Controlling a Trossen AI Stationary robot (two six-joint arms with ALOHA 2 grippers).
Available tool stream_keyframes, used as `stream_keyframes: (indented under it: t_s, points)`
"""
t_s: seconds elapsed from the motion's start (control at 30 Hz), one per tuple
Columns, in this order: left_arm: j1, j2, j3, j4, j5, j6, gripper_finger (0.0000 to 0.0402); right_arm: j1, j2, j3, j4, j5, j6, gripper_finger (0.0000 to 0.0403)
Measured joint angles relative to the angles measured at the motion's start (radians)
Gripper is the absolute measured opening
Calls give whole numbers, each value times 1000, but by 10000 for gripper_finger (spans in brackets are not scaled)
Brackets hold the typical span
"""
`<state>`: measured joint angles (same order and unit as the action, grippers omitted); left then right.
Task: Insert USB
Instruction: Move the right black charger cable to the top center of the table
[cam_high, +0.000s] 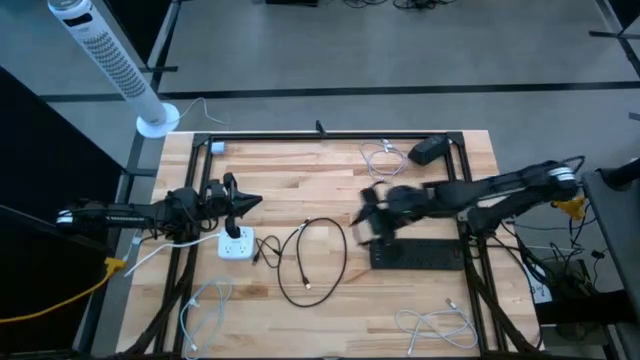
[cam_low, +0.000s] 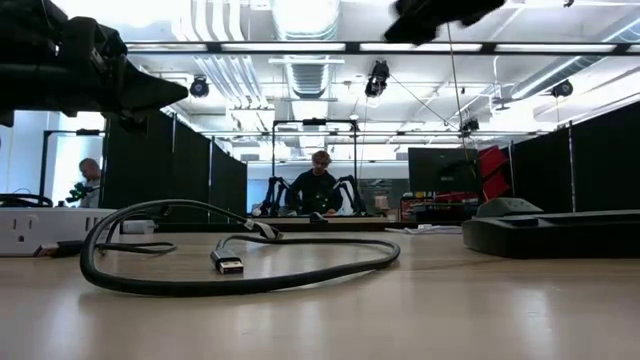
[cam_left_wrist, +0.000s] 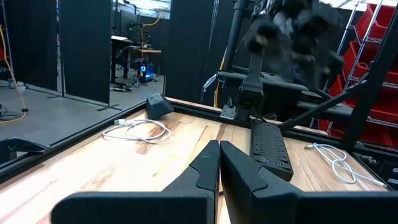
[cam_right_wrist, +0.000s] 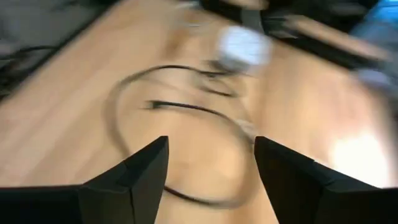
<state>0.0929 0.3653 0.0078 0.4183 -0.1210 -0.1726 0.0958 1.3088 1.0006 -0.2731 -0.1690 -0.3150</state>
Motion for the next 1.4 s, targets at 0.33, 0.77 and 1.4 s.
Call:
stream_keyframes:
  t_s: [0.33, 0.77, 1.4]
  points:
    - [0, 2, 0, -20, 0, -12, 0, -15, 483, 271, 36, -84, -312, 211]
    - [0, 33, 0, -47, 0, -58, 0, 58, 722, 413, 26, -101, -646, 231]
    - [0, 46, 0, -47, 16, -65, 0, 74, 913, 539, 54, -112, -840, 204]
